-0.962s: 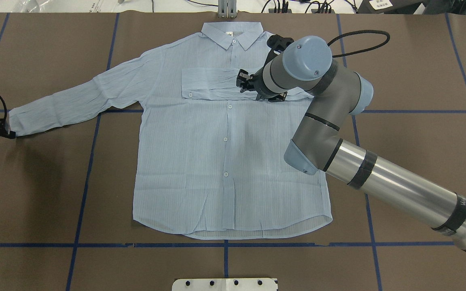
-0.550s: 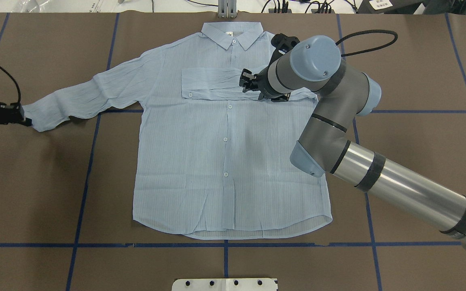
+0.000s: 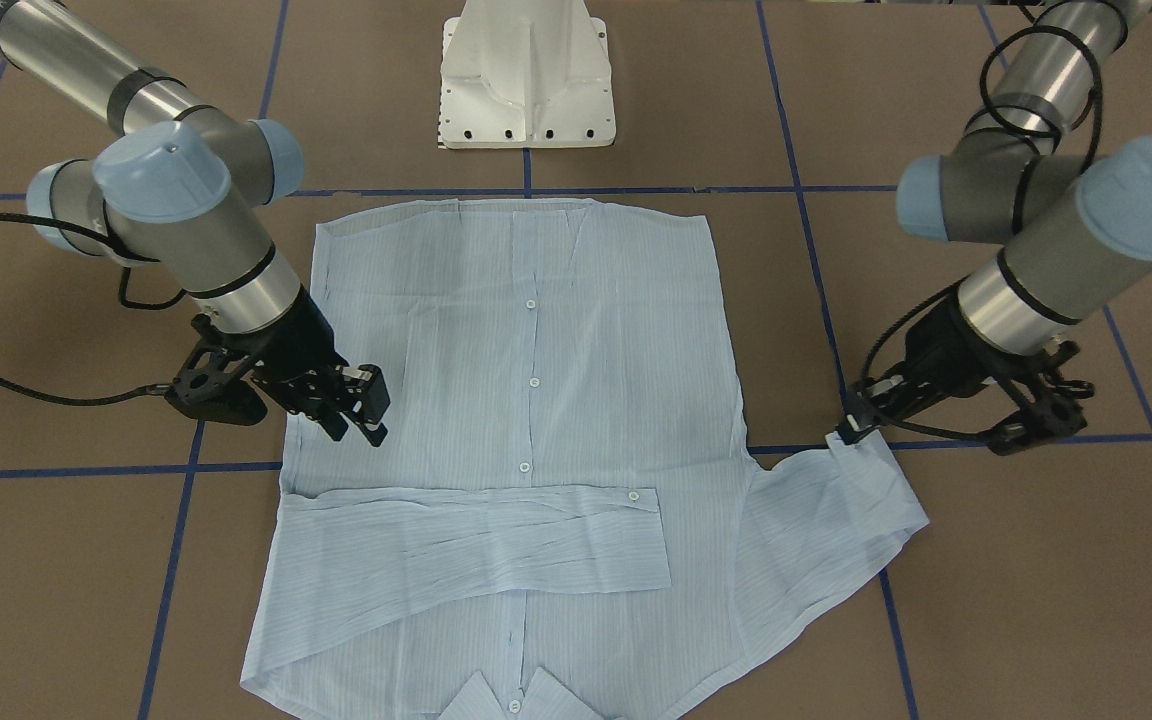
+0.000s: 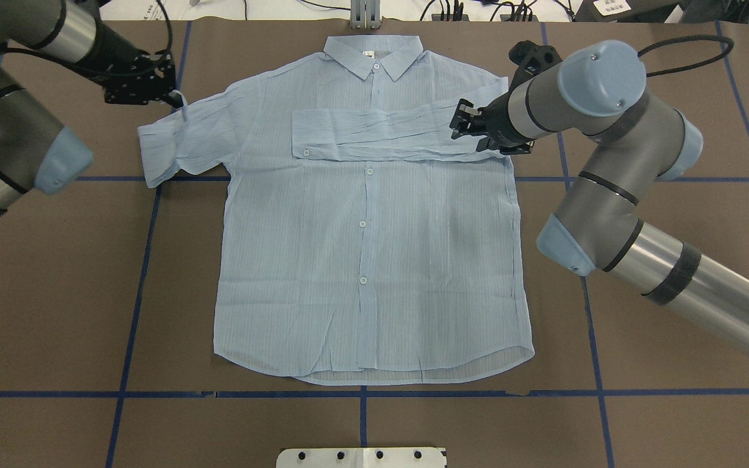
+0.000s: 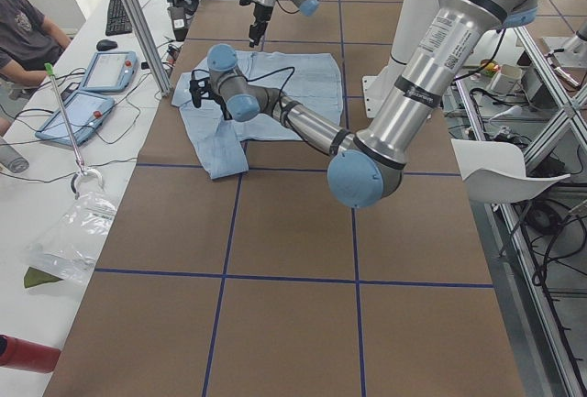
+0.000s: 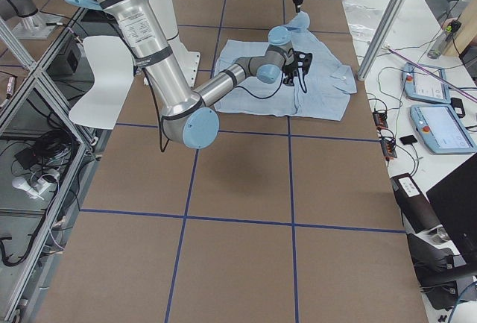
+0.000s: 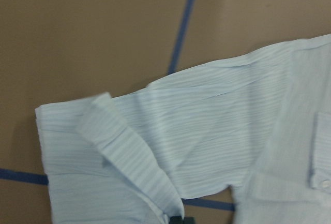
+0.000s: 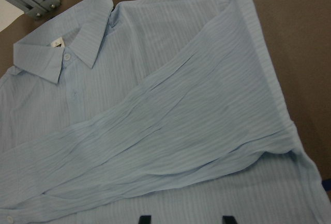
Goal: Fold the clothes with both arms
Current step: 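Fold the other sleeve across the chest with the left gripper while the right gripper withdraws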
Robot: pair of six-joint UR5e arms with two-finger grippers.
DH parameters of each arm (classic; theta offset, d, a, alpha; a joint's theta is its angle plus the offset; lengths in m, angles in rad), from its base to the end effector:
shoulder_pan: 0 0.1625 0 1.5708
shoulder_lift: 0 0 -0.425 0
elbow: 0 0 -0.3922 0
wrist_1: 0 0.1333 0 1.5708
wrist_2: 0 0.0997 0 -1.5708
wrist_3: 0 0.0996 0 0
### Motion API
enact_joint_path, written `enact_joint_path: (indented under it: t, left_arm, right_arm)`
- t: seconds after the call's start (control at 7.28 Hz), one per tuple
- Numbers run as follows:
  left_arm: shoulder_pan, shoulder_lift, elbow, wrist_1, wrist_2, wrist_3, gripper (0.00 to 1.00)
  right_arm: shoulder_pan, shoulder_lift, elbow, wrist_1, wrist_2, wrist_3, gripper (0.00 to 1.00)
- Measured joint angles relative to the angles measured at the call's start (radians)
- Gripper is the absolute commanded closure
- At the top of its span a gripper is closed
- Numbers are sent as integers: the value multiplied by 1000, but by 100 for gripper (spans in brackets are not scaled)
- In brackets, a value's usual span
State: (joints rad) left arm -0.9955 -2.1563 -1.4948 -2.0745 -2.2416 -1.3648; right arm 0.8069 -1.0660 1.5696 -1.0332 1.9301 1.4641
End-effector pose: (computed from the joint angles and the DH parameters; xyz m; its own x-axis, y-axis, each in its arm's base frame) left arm 0.3189 -0.6230 0.2821 0.3575 -0.2569 -0.8979 0.3035 0.9412 -0.1484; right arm -0.3993 -0.5590 0.3063 0.3971 0.2704 0.8770 -0.4263 0.9006 -0.0847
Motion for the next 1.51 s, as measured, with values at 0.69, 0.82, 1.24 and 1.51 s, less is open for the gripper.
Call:
enact_joint_path:
  t: [0.69, 0.82, 1.24, 1.51]
  left_arm:
    - [255, -484, 372, -72, 312, -388, 100]
    - [286, -529, 422, -91, 350, -416, 100]
    - [340, -559, 458, -115, 409, -430, 22]
    - [348, -577, 463, -142, 413, -426, 15]
  right_arm:
    - [118, -200, 116, 3, 98, -116, 44]
    - [120, -210, 122, 4, 96, -117, 44]
    - [120, -214, 122, 4, 91, -118, 40]
    - [118, -214, 121, 4, 90, -118, 35]
